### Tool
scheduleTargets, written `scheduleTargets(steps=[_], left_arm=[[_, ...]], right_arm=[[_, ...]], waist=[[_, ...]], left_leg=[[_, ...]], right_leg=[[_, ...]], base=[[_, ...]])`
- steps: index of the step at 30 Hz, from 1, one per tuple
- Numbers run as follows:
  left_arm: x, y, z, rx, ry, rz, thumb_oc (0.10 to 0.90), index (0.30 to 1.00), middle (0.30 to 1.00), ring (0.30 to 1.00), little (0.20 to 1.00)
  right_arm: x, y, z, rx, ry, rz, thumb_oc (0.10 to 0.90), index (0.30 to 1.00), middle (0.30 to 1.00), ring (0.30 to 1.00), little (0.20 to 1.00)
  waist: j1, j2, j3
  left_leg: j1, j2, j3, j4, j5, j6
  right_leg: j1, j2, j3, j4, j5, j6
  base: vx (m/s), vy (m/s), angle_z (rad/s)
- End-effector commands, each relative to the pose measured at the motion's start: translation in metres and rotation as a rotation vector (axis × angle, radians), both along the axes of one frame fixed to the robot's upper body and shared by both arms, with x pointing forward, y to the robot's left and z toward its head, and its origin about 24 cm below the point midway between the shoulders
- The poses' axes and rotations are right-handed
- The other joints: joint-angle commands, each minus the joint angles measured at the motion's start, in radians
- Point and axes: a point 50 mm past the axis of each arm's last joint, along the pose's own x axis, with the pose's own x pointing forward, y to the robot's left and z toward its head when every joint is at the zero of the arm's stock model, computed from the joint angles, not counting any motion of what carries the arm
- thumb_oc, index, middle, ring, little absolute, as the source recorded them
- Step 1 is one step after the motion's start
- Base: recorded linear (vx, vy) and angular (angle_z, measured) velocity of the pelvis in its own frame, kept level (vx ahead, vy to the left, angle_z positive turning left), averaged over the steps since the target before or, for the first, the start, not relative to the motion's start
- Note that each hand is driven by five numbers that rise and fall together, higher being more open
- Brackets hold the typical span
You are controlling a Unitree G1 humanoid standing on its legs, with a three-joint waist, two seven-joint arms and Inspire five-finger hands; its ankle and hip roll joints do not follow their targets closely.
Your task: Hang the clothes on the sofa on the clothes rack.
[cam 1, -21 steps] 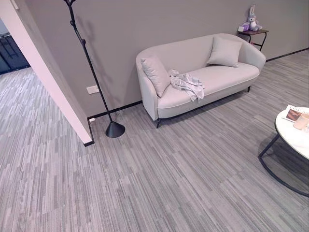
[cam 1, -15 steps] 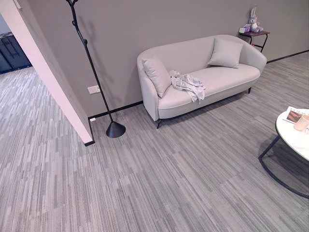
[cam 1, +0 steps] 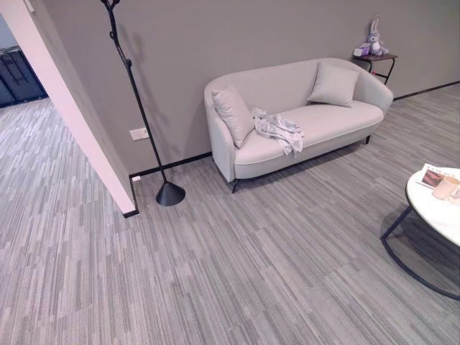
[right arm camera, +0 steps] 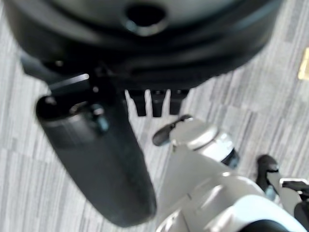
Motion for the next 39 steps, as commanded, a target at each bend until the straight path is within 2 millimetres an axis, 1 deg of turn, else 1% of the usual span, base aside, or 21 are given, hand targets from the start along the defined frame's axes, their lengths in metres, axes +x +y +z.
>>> scheduleTargets(steps=[1,9,10,13,16,18,19,20,21,25,26,29,30,31,33,34,35,36,37,38,39], left_arm=[[0.025,-0.008,0.0,-0.022,-0.074,-0.042,0.8,0.9,0.9,0.9,0.9],[0.039,-0.009,0.002,0.007,-0.093,-0.256,0.8,0.9,0.9,0.9,0.9],[0.047,-0.009,0.003,0.023,-0.111,-0.311,0.8,0.9,0.9,0.9,0.9],[0.055,-0.009,0.004,0.035,-0.134,-0.35,0.8,0.9,0.9,0.9,0.9],[0.062,-0.005,0.006,0.063,-0.148,-0.421,0.8,0.9,0.9,0.9,0.9],[0.062,-0.006,0.006,0.062,-0.147,-0.434,0.8,0.9,0.9,0.9,0.9],[0.063,-0.009,0.006,0.063,-0.153,-0.459,0.8,0.9,0.9,0.9,0.9],[0.063,-0.009,0.006,0.063,-0.153,-0.46,0.8,0.9,0.9,0.9,0.9],[0.065,-0.01,0.006,0.064,-0.157,-0.477,0.8,0.9,0.9,0.9,0.9],[0.072,-0.014,0.007,0.079,-0.175,-0.555,0.8,0.9,0.9,0.9,0.9],[0.077,-0.014,0.008,0.091,-0.187,-0.586,0.8,0.9,0.9,0.9,0.9],[0.075,-0.024,0.007,0.077,-0.192,-0.607,0.8,0.9,0.9,0.9,0.9],[0.078,-0.024,0.007,0.082,-0.198,-0.603,0.8,0.9,0.9,0.9,0.9],[0.076,-0.026,0.006,0.066,-0.186,-0.587,0.8,0.9,0.9,0.9,0.9],[0.076,-0.027,0.006,0.059,-0.186,-0.574,0.8,0.9,0.9,0.9,0.9],[0.077,-0.027,0.006,0.056,-0.188,-0.557,0.8,0.9,0.9,0.9,0.9],[0.076,-0.029,0.006,0.039,-0.199,-0.503,0.8,0.9,0.9,0.9,0.9],[0.074,-0.029,0.006,0.037,-0.197,-0.483,0.8,0.9,0.9,0.9,0.9],[0.074,-0.029,0.005,0.037,-0.197,-0.482,0.8,0.9,0.9,0.9,0.9],[0.072,-0.028,0.005,0.034,-0.203,-0.446,0.8,0.9,0.9,0.9,0.9],[0.067,-0.026,0.005,0.034,-0.192,-0.432,0.8,0.9,0.9,0.9,0.9]], right_arm=[[0.017,0.009,-0.003,0.029,-0.021,-0.002,0.8,0.9,0.9,0.9,0.9],[0.031,0.006,-0.002,0.029,-0.057,0.05,0.8,0.9,0.9,0.9,0.9],[0.039,0.006,-0.001,0.024,-0.078,0.07,0.8,0.9,0.9,0.9,0.9],[0.048,0.006,-0.001,0.022,-0.103,0.091,0.8,0.9,0.9,0.9,0.9],[0.06,0.012,-0.001,0.037,-0.156,0.09,0.8,0.9,0.9,0.9,0.9],[0.061,0.013,-0.001,0.039,-0.162,0.081,0.8,0.9,0.9,0.9,0.9],[0.061,0.011,-0.001,0.033,-0.176,0.036,0.8,0.9,0.9,0.9,0.9],[0.061,0.011,-0.001,0.033,-0.176,0.035,0.8,0.9,0.9,0.9,0.9],[0.061,0.01,-0.001,0.029,-0.179,0.016,0.8,0.9,0.9,0.9,0.9],[0.064,0.009,0.0,0.026,-0.192,-0.031,0.8,0.9,0.9,0.9,0.9],[0.066,0.011,0.0,0.036,-0.201,-0.029,0.8,0.9,0.9,0.9,0.9],[0.064,0.016,-0.002,0.057,-0.209,-0.032,0.8,0.9,0.9,0.9,0.9],[0.062,0.016,-0.002,0.061,-0.206,-0.036,0.8,0.9,0.9,0.9,0.9],[0.056,0.018,-0.003,0.088,-0.189,-0.051,0.8,0.9,0.9,0.9,0.9],[0.054,0.017,-0.003,0.087,-0.178,-0.047,0.8,0.9,0.9,0.9,0.9],[0.055,0.012,-0.002,0.077,-0.179,-0.043,0.8,0.9,0.9,0.9,0.9],[0.061,0.002,0.002,0.039,-0.189,0.031,0.8,0.9,0.9,0.9,0.9],[0.063,-0.002,0.004,0.023,-0.192,0.068,0.8,0.9,0.9,0.9,0.9],[0.063,-0.002,0.004,0.022,-0.192,0.069,0.8,0.9,0.9,0.9,0.9],[0.065,-0.009,0.007,-0.008,-0.192,0.136,0.8,0.9,0.9,0.9,0.9],[0.061,-0.012,0.007,-0.02,-0.18,0.163,0.8,0.9,0.9,0.9,0.9]], waist=[[-0.019,-0.044,0.027],[-0.033,-0.045,0.044],[-0.042,-0.041,0.058],[-0.048,-0.035,0.083],[-0.076,-0.024,0.131],[-0.075,-0.024,0.131],[-0.077,-0.024,0.125],[-0.077,-0.023,0.124],[-0.078,-0.022,0.118],[-0.087,-0.016,0.111],[-0.083,-0.014,0.12],[-0.086,-0.018,0.129],[-0.085,-0.021,0.125],[-0.085,-0.037,0.111],[-0.092,-0.026,0.112],[-0.1,-0.019,0.11],[-0.101,0.005,0.111],[-0.093,0.009,0.11],[-0.097,0.013,0.109],[-0.075,0.008,0.107],[-0.068,0.005,0.103]], left_leg=[[-0.03,-0.011,-0.009,-0.044,0.049,-0.029],[-0.036,-0.079,-0.02,-0.057,0.0,0.01],[-0.035,-0.103,-0.02,-0.061,-0.018,0.026],[-0.027,-0.132,-0.014,-0.065,-0.048,0.055],[0.017,-0.168,0.027,-0.072,-0.087,0.081],[0.018,-0.175,0.037,-0.072,-0.095,0.083],[0.021,-0.182,0.056,-0.072,-0.106,0.076],[0.02,-0.181,0.055,-0.072,-0.106,0.075],[0.014,-0.179,0.057,-0.072,-0.108,0.068],[0.013,-0.15,0.044,-0.067,-0.111,0.026],[0.031,-0.13,0.043,-0.062,-0.113,0.006],[0.055,-0.108,0.035,-0.048,-0.12,-0.017],[0.06,-0.107,0.023,-0.039,-0.129,-0.022],[0.082,-0.096,0.008,0.001,-0.146,-0.044],[0.084,-0.063,0.0,0.025,-0.133,-0.06],[0.089,-0.036,-0.006,0.041,-0.115,-0.069],[0.077,0.047,-0.023,0.119,-0.02,-0.1],[0.062,0.078,-0.034,0.164,0.034,-0.109],[0.057,0.087,-0.039,0.17,0.035,-0.111],[0.025,0.15,-0.077,0.28,0.129,-0.113],[0.011,0.188,-0.095,0.348,0.167,-0.111]], right_leg=[[0.06,-0.062,-0.029,-0.076,0.062,0.067],[0.037,-0.118,-0.026,-0.039,0.086,0.096],[0.005,-0.142,-0.018,0.019,0.087,0.104],[-0.058,-0.18,-0.012,0.134,0.088,0.116],[-0.201,-0.247,-0.015,0.375,0.173,0.145],[-0.221,-0.264,-0.027,0.39,0.18,0.148],[-0.223,-0.288,-0.066,0.32,0.184,0.145],[-0.22,-0.286,-0.069,0.313,0.187,0.145],[-0.208,-0.29,-0.088,0.245,0.187,0.143],[-0.232,-0.329,-0.071,-0.011,0.263,0.148],[-0.261,-0.364,-0.066,-0.063,0.293,0.148],[-0.286,-0.392,-0.049,-0.067,0.324,0.148],[-0.278,-0.392,-0.038,-0.071,0.309,0.148],[-0.249,-0.368,-0.026,-0.064,0.31,0.148],[-0.252,-0.348,-0.029,-0.036,0.294,0.148],[-0.248,-0.329,-0.022,0.002,0.27,0.148],[-0.228,-0.263,-0.024,0.059,0.191,0.124],[-0.212,-0.237,-0.03,0.06,0.166,0.105],[-0.209,-0.232,-0.037,0.059,0.163,0.101],[-0.157,-0.171,-0.038,0.041,0.108,0.053],[-0.121,-0.133,-0.041,0.023,0.074,0.024]], base=[[0.03,0.057,0.03],[0.04,0.107,0.02],[0.01,0.131,0.02],[-0.03,0.155,0.01],[-0.01,0.166,-0.32],[0.06,-0.018,-0.51],[0.09,-0.07,-0.38],[0.09,-0.144,-0.23],[0.08,-0.183,-0.12],[0.14,-0.323,-0.11],[0.15,-0.316,-0.13],[0.16,-0.341,-0.08],[0.3,-0.517,0.0],[0.3,-0.514,0.0],[0.2,-0.353,-0.11],[0.2,-0.409,-0.03],[0.23,-0.553,0.11],[0.16,-0.436,0.15],[0.12,-0.533,-0.06],[0.16,-0.591,-0.11],[0.16,-0.586,-0.02]])
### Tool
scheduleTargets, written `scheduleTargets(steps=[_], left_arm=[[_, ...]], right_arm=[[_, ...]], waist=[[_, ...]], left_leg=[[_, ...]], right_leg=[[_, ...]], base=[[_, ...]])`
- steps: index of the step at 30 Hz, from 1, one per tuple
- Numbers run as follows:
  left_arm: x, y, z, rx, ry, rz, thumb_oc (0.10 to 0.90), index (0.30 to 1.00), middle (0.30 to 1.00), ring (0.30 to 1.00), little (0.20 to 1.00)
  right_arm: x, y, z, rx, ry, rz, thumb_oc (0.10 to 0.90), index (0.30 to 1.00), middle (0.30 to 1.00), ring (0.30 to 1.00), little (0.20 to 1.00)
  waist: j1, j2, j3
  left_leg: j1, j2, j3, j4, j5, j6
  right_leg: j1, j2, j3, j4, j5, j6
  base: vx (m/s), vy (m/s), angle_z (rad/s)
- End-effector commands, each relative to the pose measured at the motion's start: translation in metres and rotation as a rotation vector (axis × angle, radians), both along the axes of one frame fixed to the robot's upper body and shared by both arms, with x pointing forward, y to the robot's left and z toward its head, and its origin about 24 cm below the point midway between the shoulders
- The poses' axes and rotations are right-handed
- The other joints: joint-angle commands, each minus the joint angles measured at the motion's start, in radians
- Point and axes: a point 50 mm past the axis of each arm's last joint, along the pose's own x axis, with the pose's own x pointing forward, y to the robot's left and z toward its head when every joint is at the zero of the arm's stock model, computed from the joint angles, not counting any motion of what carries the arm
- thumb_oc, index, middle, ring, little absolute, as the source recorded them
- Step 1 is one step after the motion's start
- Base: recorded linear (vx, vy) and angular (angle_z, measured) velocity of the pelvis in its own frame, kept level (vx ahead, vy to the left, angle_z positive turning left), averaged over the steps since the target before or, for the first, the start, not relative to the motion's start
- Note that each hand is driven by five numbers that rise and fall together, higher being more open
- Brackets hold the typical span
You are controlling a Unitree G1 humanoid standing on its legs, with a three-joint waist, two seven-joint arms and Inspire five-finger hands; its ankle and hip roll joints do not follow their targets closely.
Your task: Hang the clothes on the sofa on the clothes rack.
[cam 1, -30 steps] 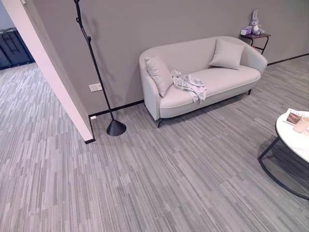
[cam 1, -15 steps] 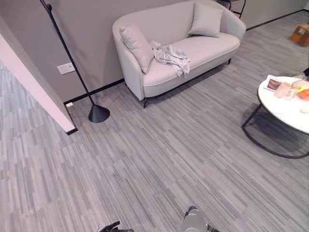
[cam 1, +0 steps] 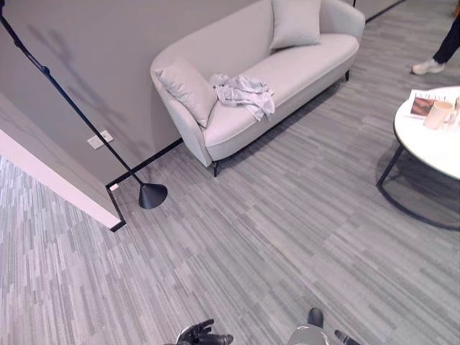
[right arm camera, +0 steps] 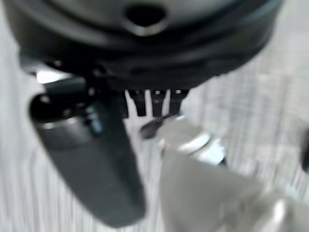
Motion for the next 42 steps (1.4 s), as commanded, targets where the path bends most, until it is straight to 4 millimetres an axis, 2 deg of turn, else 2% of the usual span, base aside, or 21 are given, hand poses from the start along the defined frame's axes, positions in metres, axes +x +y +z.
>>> scheduleTargets(steps=[1,2,5,6,9,12,18,22,23,25,26,27,28,29,30,32,33,36,38,39,42], left_arm=[[-0.011,0.03,0.001,0.048,0.011,0.078,0.8,0.9,0.9,0.9,0.9],[-0.024,0.037,-0.001,0.047,0.041,0.135,0.8,0.9,0.9,0.9,0.9],[-0.035,0.041,-0.002,0.05,0.066,0.173,0.8,0.9,0.9,0.9,0.9],[-0.036,0.043,-0.002,0.046,0.067,0.208,0.8,0.9,0.9,0.9,0.9],[-0.042,0.047,-0.002,0.045,0.08,0.26,0.8,0.9,0.9,0.9,0.9],[-0.06,0.053,-0.003,0.048,0.131,0.319,0.8,0.9,0.9,0.9,0.9],[-0.078,0.057,-0.003,0.063,0.173,0.373,0.8,0.9,0.9,0.9,0.9],[-0.08,0.058,-0.003,0.065,0.184,0.388,0.8,0.9,0.9,0.9,0.9],[-0.073,0.06,-0.002,0.078,0.159,0.361,0.8,0.9,0.9,0.9,0.9],[-0.062,0.064,-0.001,0.101,0.12,0.303,0.8,0.9,0.9,0.9,0.9],[-0.061,0.063,-0.001,0.101,0.119,0.302,0.8,0.9,0.9,0.9,0.9],[-0.048,0.067,0.002,0.122,0.082,0.26,0.8,0.9,0.9,0.9,0.9],[-0.047,0.067,0.002,0.122,0.082,0.26,0.8,0.9,0.9,0.9,0.9],[-0.032,0.071,0.005,0.144,0.036,0.207,0.8,0.9,0.9,0.9,0.9],[-0.031,0.071,0.005,0.143,0.036,0.207,0.8,0.9,0.9,0.9,0.9],[-0.018,0.071,0.007,0.148,-0.003,0.181,0.8,0.9,0.9,0.9,0.9],[0.024,0.045,0.011,0.12,-0.092,0.147,0.8,0.9,0.9,0.9,0.9],[0.024,0.048,0.012,0.144,-0.079,0.126,0.8,0.9,0.9,0.9,0.9],[0.015,0.045,0.009,0.131,-0.057,0.12,0.8,0.9,0.9,0.9,0.9],[0.019,0.037,0.008,0.123,-0.061,0.118,0.8,0.9,0.9,0.9,0.9],[0.005,0.041,0.005,0.14,-0.026,0.133,0.8,0.9,0.9,0.9,0.9]], right_arm=[[-0.021,0.017,-0.009,0.03,0.064,0.063,0.8,0.9,0.9,0.9,0.9],[-0.031,0.011,-0.008,0.001,0.101,0.105,0.8,0.9,0.9,0.9,0.9],[-0.041,0.006,-0.007,-0.019,0.151,0.145,0.8,0.9,0.9,0.9,0.9],[-0.042,0.001,-0.006,-0.045,0.182,0.171,0.8,0.9,0.9,0.9,0.9],[-0.039,0.003,-0.006,-0.041,0.185,0.193,0.8,0.9,0.9,0.9,0.9],[-0.028,0.018,-0.011,-0.003,0.167,0.297,0.8,0.9,0.9,0.9,0.9],[-0.007,0.034,-0.013,0.005,0.126,0.441,0.8,0.9,0.9,0.9,0.9],[-0.008,0.042,-0.015,0.025,0.149,0.51,0.8,0.9,0.9,0.9,0.9],[-0.007,0.044,-0.015,0.027,0.148,0.529,0.8,0.9,0.9,0.9,0.9],[0.002,0.04,-0.013,0.004,0.116,0.533,0.8,0.9,0.9,0.9,0.9],[0.002,0.04,-0.013,0.003,0.115,0.533,0.8,0.9,0.9,0.9,0.9],[0.008,0.037,-0.011,-0.014,0.091,0.504,0.8,0.9,0.9,0.9,0.9],[0.008,0.037,-0.011,-0.015,0.09,0.503,0.8,0.9,0.9,0.9,0.9],[0.013,0.035,-0.009,-0.025,0.062,0.472,0.8,0.9,0.9,0.9,0.9],[0.013,0.035,-0.009,-0.025,0.061,0.471,0.8,0.9,0.9,0.9,0.9],[0.019,0.034,-0.007,-0.042,0.033,0.469,0.8,0.9,0.9,0.9,0.9],[0.022,0.044,-0.009,-0.039,0.029,0.519,0.8,0.9,0.9,0.9,0.9],[0.027,0.044,-0.008,-0.068,0.028,0.55,0.8,0.9,0.9,0.9,0.9],[0.023,0.047,-0.009,-0.078,0.027,0.561,0.8,0.9,0.9,0.9,0.9],[0.021,0.049,-0.01,-0.072,0.036,0.559,0.8,0.9,0.9,0.9,0.9],[0.009,0.052,-0.013,-0.048,0.076,0.57,0.8,0.9,0.9,0.9,0.9]], waist=[[0.004,-0.054,-0.001],[0.027,-0.064,-0.004],[0.05,-0.08,0.003],[0.073,-0.098,0.015],[0.098,-0.115,0.018],[0.155,-0.142,0.016],[0.198,-0.137,0.03],[0.206,-0.129,0.003],[0.211,-0.141,-0.029],[0.205,-0.136,-0.047],[0.207,-0.137,-0.047],[0.191,-0.117,-0.042],[0.192,-0.119,-0.042],[0.163,-0.09,-0.028],[0.162,-0.093,-0.027],[0.137,-0.084,-0.018],[0.104,-0.09,-0.027],[0.077,-0.07,-0.022],[0.066,-0.076,-0.021],[0.054,-0.088,-0.018],[0.064,-0.108,-0.027]], left_leg=[[-0.016,0.075,0.02,0.205,-0.056,-0.009],[-0.035,0.139,-0.001,0.338,0.019,-0.007],[-0.083,0.193,-0.003,0.444,0.067,-0.006],[-0.2,0.143,-0.011,0.477,-0.023,0.012],[-0.307,0.088,-0.012,0.445,-0.065,0.018],[-0.393,-0.032,0.021,0.141,-0.074,0.038],[-0.403,-0.098,0.002,-0.13,-0.055,0.06],[-0.347,-0.162,0.034,-0.112,-0.119,0.119],[-0.305,-0.185,0.087,-0.115,-0.131,0.138],[-0.234,-0.259,0.154,-0.154,-0.182,0.194],[-0.234,-0.265,0.157,-0.158,-0.185,0.199],[-0.186,-0.284,0.169,-0.178,-0.209,0.226],[-0.187,-0.288,0.17,-0.18,-0.21,0.229],[-0.136,-0.306,0.171,-0.203,-0.233,0.247],[-0.136,-0.313,0.171,-0.206,-0.233,0.25],[-0.105,-0.338,0.162,-0.214,-0.263,0.256],[-0.082,-0.34,0.166,-0.216,-0.278,0.249],[-0.053,-0.34,0.172,-0.215,-0.29,0.228],[-0.045,-0.334,0.161,-0.212,-0.303,0.212],[-0.041,-0.322,0.142,-0.203,-0.311,0.191],[-0.069,-0.261,0.105,-0.118,-0.324,0.159]], right_leg=[[0.108,0.024,0.055,-0.188,0.045,0.013],[0.18,0.088,0.063,-0.223,-0.016,-0.037],[0.255,0.141,0.074,-0.257,-0.055,-0.079],[0.305,0.17,0.106,-0.28,-0.086,-0.096],[0.333,0.181,0.127,-0.281,-0.092,-0.1],[0.361,0.18,0.158,-0.26,-0.109,-0.072],[0.415,0.214,0.172,-0.235,-0.15,-0.047],[0.452,0.245,0.182,-0.143,-0.224,-0.053],[0.466,0.228,0.156,-0.082,-0.203,-0.022],[0.395,0.16,0.094,0.182,-0.042,0.1],[0.387,0.153,0.098,0.196,-0.046,0.106],[0.301,0.085,0.049,0.406,0.071,0.14],[0.294,0.08,0.051,0.417,0.068,0.14],[0.195,0.002,0.003,0.594,0.12,0.14],[0.189,-0.006,0.005,0.605,0.116,0.14],[0.154,-0.069,-0.029,0.589,0.086,0.14],[0.141,-0.08,-0.039,0.545,0.066,0.134],[0.095,-0.109,-0.072,0.361,-0.008,0.08],[0.07,-0.14,-0.055,0.199,0.033,0.08],[0.056,-0.205,-0.019,0.071,0.095,0.094],[0.088,-0.301,0.045,-0.02,0.19,0.111]], base=[[0.26,-0.615,0.36],[0.18,-0.413,0.42],[0.25,-0.528,0.23],[0.25,-0.497,0.18],[0.13,-0.2,0.0],[0.22,-0.116,0.22],[0.25,-0.107,-0.48],[0.47,-0.21,-0.6],[0.52,-0.094,-0.36],[0.47,-0.042,-0.2],[0.25,0.013,-0.09],[0.14,0.015,0.01],[0.3,0.043,0.2],[0.14,0.061,0.31],[0.22,0.072,0.29],[0.21,-0.005,0.22],[0.27,-0.088,0.19],[0.16,-0.213,0.21],[0.08,-0.412,-0.4],[0.07,-0.489,-0.1],[0.06,-0.66,0.67]])
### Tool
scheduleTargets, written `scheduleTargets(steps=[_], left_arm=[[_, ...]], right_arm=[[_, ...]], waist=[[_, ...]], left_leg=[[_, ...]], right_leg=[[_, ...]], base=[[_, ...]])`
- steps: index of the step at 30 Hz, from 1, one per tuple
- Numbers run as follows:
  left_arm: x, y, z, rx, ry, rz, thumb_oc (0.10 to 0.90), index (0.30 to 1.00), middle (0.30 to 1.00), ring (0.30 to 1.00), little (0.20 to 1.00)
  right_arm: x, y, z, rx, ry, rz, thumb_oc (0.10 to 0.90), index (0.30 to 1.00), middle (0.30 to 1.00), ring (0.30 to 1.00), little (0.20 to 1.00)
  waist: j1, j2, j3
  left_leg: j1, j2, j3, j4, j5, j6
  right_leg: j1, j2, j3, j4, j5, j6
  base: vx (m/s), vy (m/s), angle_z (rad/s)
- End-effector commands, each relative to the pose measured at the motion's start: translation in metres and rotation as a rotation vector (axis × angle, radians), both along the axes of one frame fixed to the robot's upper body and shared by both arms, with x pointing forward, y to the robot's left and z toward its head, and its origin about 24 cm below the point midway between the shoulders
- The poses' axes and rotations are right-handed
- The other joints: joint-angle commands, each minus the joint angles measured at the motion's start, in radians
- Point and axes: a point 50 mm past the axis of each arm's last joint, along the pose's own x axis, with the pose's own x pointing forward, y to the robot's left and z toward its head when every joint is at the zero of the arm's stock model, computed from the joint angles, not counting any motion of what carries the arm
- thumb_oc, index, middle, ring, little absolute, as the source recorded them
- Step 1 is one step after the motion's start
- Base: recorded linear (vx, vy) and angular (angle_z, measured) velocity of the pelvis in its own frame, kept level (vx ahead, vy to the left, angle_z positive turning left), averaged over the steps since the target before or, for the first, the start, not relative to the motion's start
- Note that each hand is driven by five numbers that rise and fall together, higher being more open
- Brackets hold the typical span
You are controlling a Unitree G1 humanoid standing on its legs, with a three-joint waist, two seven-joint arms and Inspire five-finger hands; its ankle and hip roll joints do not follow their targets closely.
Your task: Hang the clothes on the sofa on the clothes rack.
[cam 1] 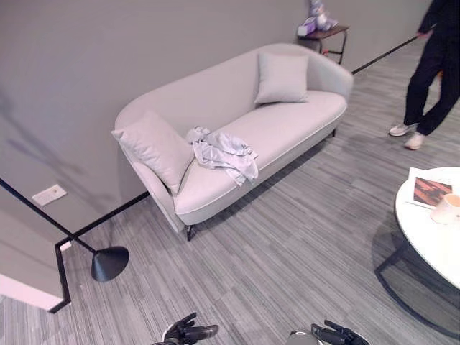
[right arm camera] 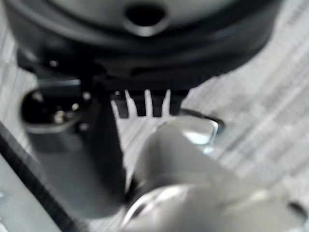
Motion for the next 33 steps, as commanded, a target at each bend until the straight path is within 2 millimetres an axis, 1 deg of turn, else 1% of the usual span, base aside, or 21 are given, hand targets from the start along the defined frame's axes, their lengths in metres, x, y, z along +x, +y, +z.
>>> scheduleTargets(steps=[1,2,3,4,5,6,8,10,11,14,18,20,22,23,24,25,26,27,29,31,33], left_arm=[[-0.014,0.061,0.003,0.163,0.025,0.056,0.8,0.9,0.9,0.9,0.9],[-0.022,0.067,0.003,0.173,0.044,0.087,0.8,0.9,0.9,0.9,0.9],[-0.032,0.076,0.003,0.187,0.064,0.138,0.8,0.9,0.9,0.9,0.9],[-0.04,0.082,0.003,0.203,0.076,0.181,0.8,0.9,0.9,0.9,0.9],[-0.042,0.085,0.003,0.214,0.08,0.205,0.8,0.9,0.9,0.9,0.9],[-0.052,0.087,0.002,0.212,0.101,0.262,0.8,0.9,0.9,0.9,0.9],[-0.066,0.084,0.001,0.204,0.127,0.268,0.8,0.9,0.9,0.9,0.9],[-0.083,0.077,-0.002,0.188,0.168,0.285,0.8,0.9,0.9,0.9,0.9],[-0.086,0.077,-0.002,0.189,0.167,0.284,0.8,0.9,0.9,0.9,0.9],[-0.073,0.075,-0.001,0.175,0.117,0.242,0.8,0.9,0.9,0.9,0.9],[-0.072,0.082,0.001,0.184,0.122,0.242,0.8,0.9,0.9,0.9,0.9],[-0.076,0.081,0.0,0.174,0.142,0.254,0.8,0.9,0.9,0.9,0.9],[-0.09,0.081,-0.001,0.174,0.196,0.241,0.8,0.9,0.9,0.9,0.9],[-0.092,0.079,-0.002,0.17,0.198,0.226,0.8,0.9,0.9,0.9,0.9],[-0.092,0.079,-0.002,0.166,0.198,0.218,0.8,0.9,0.9,0.9,0.9],[-0.081,0.076,-0.002,0.169,0.16,0.142,0.8,0.9,0.9,0.9,0.9],[-0.074,0.076,-0.001,0.18,0.14,0.102,0.8,0.9,0.9,0.9,0.9],[-0.073,0.076,-0.001,0.18,0.14,0.1,0.8,0.9,0.9,0.9,0.9],[-0.039,0.072,0.001,0.188,0.076,0.071,0.8,0.9,0.9,0.9,0.9],[-0.046,0.075,0.001,0.199,0.093,0.084,0.8,0.9,0.9,0.9,0.9],[-0.049,0.071,0.0,0.192,0.101,0.08,0.8,0.9,0.9,0.9,0.9]], right_arm=[[-0.015,0.045,-0.018,0.123,0.08,0.067,0.8,0.9,0.9,0.9,0.9],[-0.015,0.046,-0.018,0.125,0.084,0.078,0.8,0.9,0.9,0.9,0.9],[-0.014,0.051,-0.019,0.135,0.081,0.112,0.8,0.9,0.9,0.9,0.9],[-0.004,0.059,-0.018,0.133,0.068,0.205,0.8,0.9,0.9,0.9,0.9],[-0.001,0.062,-0.018,0.134,0.066,0.24,0.8,0.9,0.9,0.9,0.9],[0.005,0.063,-0.016,0.117,0.042,0.298,0.8,0.9,0.9,0.9,0.9],[0.008,0.062,-0.013,0.105,0.024,0.347,0.8,0.9,0.9,0.9,0.9],[-0.006,0.059,-0.014,0.098,0.047,0.358,0.8,0.9,0.9,0.9,0.9],[-0.016,0.057,-0.016,0.097,0.071,0.346,0.8,0.9,0.9,0.9,0.9],[-0.017,0.053,-0.017,0.083,0.094,0.347,0.8,0.9,0.9,0.9,0.9],[0.005,0.048,-0.011,0.036,0.048,0.385,0.8,0.9,0.9,0.9,0.9],[0.014,0.047,-0.009,0.022,0.033,0.405,0.8,0.9,0.9,0.9,0.9],[0.013,0.053,-0.01,0.03,0.036,0.428,0.8,0.9,0.9,0.9,0.9],[0.023,0.063,-0.008,0.049,-0.004,0.484,0.8,0.9,0.9,0.9,0.9],[0.025,0.066,-0.007,0.053,-0.01,0.519,0.8,0.9,0.9,0.9,0.9],[0.023,0.07,-0.008,0.057,-0.01,0.527,0.8,0.9,0.9,0.9,0.9],[0.022,0.068,-0.008,0.062,-0.013,0.489,0.8,0.9,0.9,0.9,0.9],[0.022,0.068,-0.008,0.061,-0.014,0.487,0.8,0.9,0.9,0.9,0.9],[0.024,0.073,-0.01,0.078,-0.011,0.461,0.8,0.9,0.9,0.9,0.9],[0.031,0.075,-0.007,0.063,-0.038,0.492,0.8,0.9,0.9,0.9,0.9],[0.029,0.074,-0.007,0.057,-0.033,0.492,0.8,0.9,0.9,0.9,0.9]], waist=[[0.032,-0.089,-0.011],[0.043,-0.1,-0.015],[0.061,-0.113,-0.016],[0.099,-0.11,-0.009],[0.107,-0.101,-0.002],[0.121,-0.086,0.007],[0.121,-0.081,0.015],[0.138,-0.071,0.028],[0.146,-0.078,0.035],[0.177,-0.103,0.046],[0.201,-0.108,0.064],[0.202,-0.093,0.064],[0.204,-0.096,0.045],[0.205,-0.102,0.035],[0.206,-0.107,0.035],[0.184,-0.11,0.041],[0.17,-0.107,0.048],[0.174,-0.11,0.046],[0.133,-0.107,0.046],[0.116,-0.104,0.043],[0.108,-0.097,0.036]], left_leg=[[-0.073,-0.11,0.04,0.046,-0.072,0.139],[-0.092,-0.08,0.023,0.081,-0.07,0.125],[-0.088,-0.028,0.021,0.119,-0.06,0.104],[-0.091,0.057,0.025,0.174,-0.016,0.074],[-0.109,0.119,-0.001,0.21,0.039,0.051],[-0.13,0.202,-0.023,0.251,0.168,0.042],[-0.136,0.238,-0.088,0.324,0.19,0.023],[-0.218,0.332,-0.17,0.52,0.275,0.023],[-0.267,0.376,-0.152,0.622,0.306,0.014],[-0.424,0.245,-0.113,0.583,0.241,0.015],[-0.469,0.172,-0.02,0.275,0.328,-0.01],[-0.446,0.129,-0.044,0.246,0.284,0.016],[-0.369,0.094,0.02,0.2,0.209,0.062],[-0.309,0.052,0.056,0.149,0.164,0.098],[-0.281,0.021,0.066,0.125,0.142,0.118],[-0.205,-0.058,0.083,0.081,0.076,0.179],[-0.188,-0.081,0.086,0.071,0.06,0.195],[-0.19,-0.088,0.09,0.068,0.057,0.2],[-0.141,-0.11,0.099,0.049,0.022,0.22],[-0.127,-0.114,0.093,0.057,-0.005,0.21],[-0.127,-0.112,0.081,0.058,-0.01,0.202]], right_leg=[[0.244,-0.173,0.211,-0.55,0.509,0.19],[0.276,-0.155,0.25,-0.575,0.508,0.19],[0.283,-0.108,0.315,-0.585,0.452,0.194],[0.294,-0.045,0.298,-0.595,0.342,0.193],[0.303,0.007,0.294,-0.59,0.306,0.169],[0.317,0.093,0.28,-0.595,0.279,0.124],[0.374,0.151,0.273,-0.628,0.24,0.101],[0.449,0.276,0.275,-0.685,0.185,0.017],[0.485,0.314,0.267,-0.71,0.167,-0.019],[0.53,0.329,0.301,-0.752,0.157,-0.024],[0.542,0.307,0.268,-0.737,0.159,0.019],[0.551,0.329,0.245,-0.692,0.117,0.014],[0.572,0.329,0.214,-0.603,0.059,0.018],[0.564,0.314,0.188,-0.513,0.056,0.045],[0.553,0.294,0.172,-0.449,0.07,0.069],[0.486,0.215,0.152,-0.221,0.227,0.147],[0.434,0.187,0.16,-0.117,0.302,0.173],[0.422,0.178,0.168,-0.105,0.3,0.179],[0.332,0.148,0.199,-0.034,0.297,0.163],[0.308,0.181,0.197,-0.218,0.182,0.101],[0.312,0.192,0.188,-0.306,0.172,0.084]], base=[[0.02,-0.675,1.11],[0.01,-0.813,1.5],[-0.06,-0.885,1.05],[-0.1,-0.871,0.02],[-0.18,-0.965,-1.12],[-0.1,-0.753,-1.06],[-0.04,-0.686,-0.27],[-0.03,-0.896,-0.19],[0.0,-0.767,-0.15],[0.03,-0.275,0.16],[0.09,0.049,-0.3],[0.21,-0.032,0.14],[0.35,0.001,0.74],[0.28,0.085,0.71],[0.34,0.171,0.5],[0.25,0.192,0.44],[0.19,0.177,0.92],[0.13,0.095,1.37],[0.21,-0.034,0.93],[0.2,-0.203,0.06],[0.06,-0.137,-0.16]])
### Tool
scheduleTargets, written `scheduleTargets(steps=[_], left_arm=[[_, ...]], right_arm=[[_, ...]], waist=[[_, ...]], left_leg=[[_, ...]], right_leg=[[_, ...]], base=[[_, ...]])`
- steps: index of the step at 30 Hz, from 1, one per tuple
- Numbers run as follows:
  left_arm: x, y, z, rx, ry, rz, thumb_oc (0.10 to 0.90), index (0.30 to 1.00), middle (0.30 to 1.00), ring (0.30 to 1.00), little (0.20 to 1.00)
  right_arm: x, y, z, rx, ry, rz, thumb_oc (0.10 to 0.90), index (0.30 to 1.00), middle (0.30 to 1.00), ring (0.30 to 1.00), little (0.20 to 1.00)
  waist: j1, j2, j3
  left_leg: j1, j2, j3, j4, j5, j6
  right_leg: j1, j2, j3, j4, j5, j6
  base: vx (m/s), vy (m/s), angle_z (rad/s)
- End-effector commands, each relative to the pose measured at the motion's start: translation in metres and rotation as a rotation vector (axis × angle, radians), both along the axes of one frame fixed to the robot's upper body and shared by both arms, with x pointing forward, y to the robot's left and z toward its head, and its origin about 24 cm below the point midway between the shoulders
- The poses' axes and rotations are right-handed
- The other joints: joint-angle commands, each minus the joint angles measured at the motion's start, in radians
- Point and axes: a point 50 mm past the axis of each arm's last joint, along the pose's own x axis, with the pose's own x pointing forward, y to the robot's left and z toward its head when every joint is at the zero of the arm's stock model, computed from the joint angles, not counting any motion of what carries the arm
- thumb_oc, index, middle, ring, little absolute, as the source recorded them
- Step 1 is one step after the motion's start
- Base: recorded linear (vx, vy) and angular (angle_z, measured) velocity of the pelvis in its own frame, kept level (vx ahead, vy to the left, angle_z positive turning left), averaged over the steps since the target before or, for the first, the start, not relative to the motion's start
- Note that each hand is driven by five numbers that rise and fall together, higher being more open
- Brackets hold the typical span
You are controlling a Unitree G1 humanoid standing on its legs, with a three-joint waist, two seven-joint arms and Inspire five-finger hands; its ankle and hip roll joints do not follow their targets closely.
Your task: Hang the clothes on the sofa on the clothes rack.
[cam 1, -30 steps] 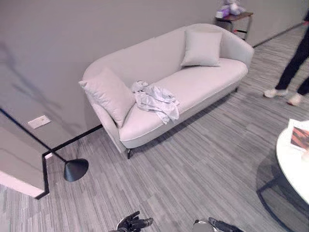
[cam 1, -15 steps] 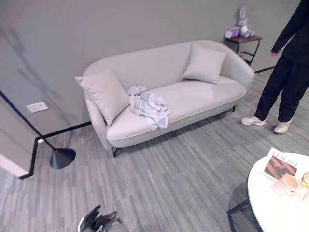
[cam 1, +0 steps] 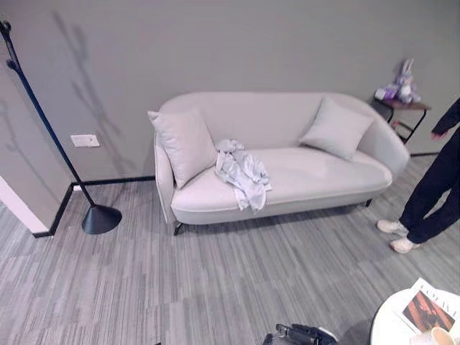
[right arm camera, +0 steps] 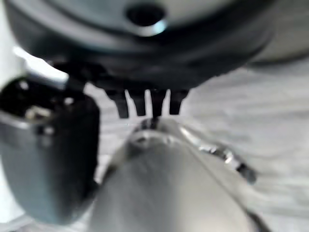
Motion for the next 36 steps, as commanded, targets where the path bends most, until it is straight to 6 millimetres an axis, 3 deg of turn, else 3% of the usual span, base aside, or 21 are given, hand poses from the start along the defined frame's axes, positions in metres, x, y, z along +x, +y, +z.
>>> scheduleTargets(steps=[1,3,6,10,13,14,15,16,18,19,21,22,23,24,25,26,27,29,31,33,36], left_arm=[[-0.003,-0.02,-0.005,-0.043,0.02,-0.005,0.8,0.9,0.9,0.9,0.9],[-0.004,-0.016,-0.005,-0.008,0.053,0.004,0.8,0.9,0.9,0.9,0.9],[-0.009,-0.014,-0.005,0.003,0.054,-0.008,0.8,0.9,0.9,0.9,0.9],[0.004,-0.01,-0.003,0.021,0.016,-0.013,0.8,0.9,0.9,0.9,0.9],[0.01,-0.01,-0.002,0.018,-0.004,-0.022,0.8,0.9,0.9,0.9,0.9],[0.01,-0.01,-0.002,0.018,-0.004,-0.022,0.8,0.9,0.9,0.9,0.9],[0.006,-0.011,-0.002,0.008,0.006,-0.021,0.8,0.9,0.9,0.9,0.9],[0.006,-0.011,-0.002,0.008,0.006,-0.021,0.8,0.9,0.9,0.9,0.9],[-0.001,-0.01,-0.003,-0.01,0.01,0.01,0.8,0.9,0.9,0.9,0.9],[-0.001,-0.01,-0.003,-0.006,0.012,-0.008,0.8,0.9,0.9,0.9,0.9],[0.001,-0.012,-0.003,-0.004,0.004,-0.031,0.8,0.9,0.9,0.9,0.9],[0.007,-0.015,-0.002,-0.006,-0.016,-0.05,0.8,0.9,0.9,0.9,0.9],[0.007,-0.015,-0.002,-0.006,-0.016,-0.05,0.8,0.9,0.9,0.9,0.9],[0.011,-0.016,-0.002,-0.01,-0.031,-0.048,0.8,0.9,0.9,0.9,0.9],[0.011,-0.017,-0.002,-0.011,-0.031,-0.047,0.8,0.9,0.9,0.9,0.9],[0.013,-0.017,-0.002,-0.017,-0.037,-0.023,0.8,0.9,0.9,0.9,0.9],[0.012,-0.018,-0.002,-0.017,-0.035,-0.024,0.8,0.9,0.9,0.9,0.9],[0.006,-0.018,-0.003,-0.027,-0.022,0.021,0.8,0.9,0.9,0.9,0.9],[-0.016,-0.024,-0.007,-0.045,0.047,0.052,0.8,0.9,0.9,0.9,0.9],[-0.018,-0.024,-0.008,-0.043,0.052,0.049,0.8,0.9,0.9,0.9,0.9],[-0.004,-0.022,-0.005,-0.037,0.006,0.038,0.8,0.9,0.9,0.9,0.9]], right_arm=[[-0.007,0.015,-0.004,0.05,0.009,0.033,0.8,0.9,0.9,0.9,0.9],[-0.002,0.01,-0.002,0.046,-0.001,-0.001,0.8,0.9,0.9,0.9,0.9],[-0.001,0.007,0.0,0.042,-0.01,-0.011,0.8,0.9,0.9,0.9,0.9],[-0.005,0.0,-0.001,0.012,0.017,-0.002,0.8,0.9,0.9,0.9,0.9],[-0.008,-0.009,-0.001,-0.033,0.037,0.0,0.8,0.9,0.9,0.9,0.9],[-0.008,-0.01,-0.001,-0.033,0.037,0.0,0.8,0.9,0.9,0.9,0.9],[-0.014,-0.014,-0.003,-0.057,0.06,-0.002,0.8,0.9,0.9,0.9,0.9],[-0.014,-0.014,-0.003,-0.057,0.06,-0.002,0.8,0.9,0.9,0.9,0.9],[-0.022,-0.016,-0.004,-0.05,0.068,-0.037,0.8,0.9,0.9,0.9,0.9],[-0.027,-0.022,-0.004,-0.062,0.081,-0.047,0.8,0.9,0.9,0.9,0.9],[-0.031,-0.024,-0.005,-0.073,0.087,-0.072,0.8,0.9,0.9,0.9,0.9],[-0.035,-0.03,-0.005,-0.094,0.093,-0.114,0.8,0.9,0.9,0.9,0.9],[-0.035,-0.03,-0.005,-0.094,0.093,-0.114,0.8,0.9,0.9,0.9,0.9],[-0.031,-0.034,-0.002,-0.102,0.071,-0.124,0.8,0.9,0.9,0.9,0.9],[-0.031,-0.034,-0.002,-0.103,0.071,-0.124,0.8,0.9,0.9,0.9,0.9],[-0.023,-0.036,0.001,-0.117,0.045,-0.086,0.8,0.9,0.9,0.9,0.9],[-0.024,-0.037,0.001,-0.118,0.047,-0.086,0.8,0.9,0.9,0.9,0.9],[-0.015,-0.043,0.007,-0.144,0.012,-0.052,0.8,0.9,0.9,0.9,0.9],[-0.018,-0.048,0.008,-0.165,0.017,-0.053,0.8,0.9,0.9,0.9,0.9],[-0.021,-0.046,0.006,-0.155,0.022,-0.066,0.8,0.9,0.9,0.9,0.9],[-0.019,-0.034,0.003,-0.133,0.023,-0.023,0.8,0.9,0.9,0.9,0.9]], waist=[[-0.007,0.019,0.016],[-0.054,0.022,0.025],[-0.048,0.01,0.033],[-0.022,-0.009,0.006],[-0.007,0.003,0.001],[-0.009,0.005,0.001],[0.004,0.008,0.001],[0.002,0.009,0.0],[0.018,0.001,0.006],[0.028,-0.015,0.02],[0.023,-0.016,0.03],[0.016,-0.007,0.029],[0.016,-0.007,0.029],[0.01,0.013,0.023],[0.01,0.008,0.023],[0.016,0.03,0.018],[0.015,0.022,0.018],[0.007,0.057,0.028],[-0.013,0.08,0.036],[-0.017,0.07,0.031],[-0.009,0.056,0.009]], left_leg=[[-0.184,0.126,-0.081,0.095,0.097,-0.079],[-0.118,0.095,-0.145,0.095,0.028,-0.092],[-0.105,0.102,-0.196,0.161,-0.022,-0.106],[-0.137,0.141,-0.259,0.251,-0.053,-0.128],[-0.191,0.234,-0.299,0.381,0.05,-0.148],[-0.194,0.237,-0.302,0.385,0.049,-0.149],[-0.234,0.286,-0.335,0.491,0.129,-0.168],[-0.238,0.289,-0.339,0.495,0.128,-0.169],[-0.316,0.375,-0.365,0.736,0.252,-0.199],[-0.367,0.406,-0.369,0.851,0.279,-0.211],[-0.411,0.443,-0.366,0.872,0.275,-0.208],[-0.417,0.441,-0.3,0.743,0.268,-0.211],[-0.416,0.441,-0.299,0.742,0.268,-0.211],[-0.42,0.408,-0.298,0.5,0.266,-0.241],[-0.412,0.398,-0.291,0.485,0.273,-0.239],[-0.413,0.355,-0.281,0.179,0.322,-0.221],[-0.401,0.342,-0.294,0.171,0.318,-0.239],[-0.381,0.326,-0.305,0.051,0.345,-0.221],[-0.352,0.311,-0.256,0.089,0.319,-0.215],[-0.333,0.287,-0.246,0.09,0.298,-0.223],[-0.321,0.253,-0.202,0.09,0.266,-0.198]], right_leg=[[0.252,0.062,-0.063,-0.407,0.095,-0.011],[0.136,-0.043,0.012,-0.581,0.249,0.048],[0.118,-0.115,0.052,-0.641,0.308,0.068],[0.157,-0.093,0.029,-0.627,0.297,0.07],[0.196,-0.035,-0.013,-0.606,0.249,0.013],[0.198,-0.032,-0.016,-0.606,0.248,0.012],[0.251,0.012,-0.044,-0.614,0.203,-0.027],[0.252,0.014,-0.047,-0.615,0.203,-0.028],[0.327,0.087,-0.063,-0.647,0.139,-0.094],[0.361,0.098,-0.07,-0.662,0.122,-0.116],[0.391,0.121,-0.074,-0.68,0.108,-0.126],[0.422,0.139,-0.062,-0.703,0.09,-0.126],[0.422,0.138,-0.062,-0.703,0.09,-0.126],[0.433,0.136,-0.043,-0.715,0.075,-0.093],[0.432,0.129,-0.042,-0.715,0.076,-0.091],[0.425,0.116,-0.05,-0.737,0.094,-0.056],[0.434,0.108,-0.043,-0.736,0.081,-0.051],[0.434,0.116,-0.044,-0.714,0.074,-0.038],[0.463,0.129,-0.043,-0.65,0.016,-0.05],[0.48,0.115,-0.035,-0.622,-0.014,-0.042],[0.472,0.091,-0.04,-0.556,-0.03,-0.028]], base=[[0.07,-0.179,-0.07],[0.25,-0.346,0.06],[0.25,-0.378,0.95],[0.15,-0.427,0.68],[0.09,-0.406,0.37],[0.16,-0.448,0.2],[0.11,-0.324,0.15],[0.18,-0.51,0.2],[0.24,-0.627,0.36],[0.27,-0.661,0.28],[0.17,-0.253,0.2],[0.15,-0.052,0.09],[0.34,0.042,-0.07],[0.19,0.095,-0.2],[0.32,0.237,-0.13],[0.18,0.132,-0.4],[0.21,0.179,-0.52],[0.29,0.07,-0.58],[0.46,-0.025,-0.49],[0.26,-0.021,-0.19],[0.23,-0.015,-0.22]])
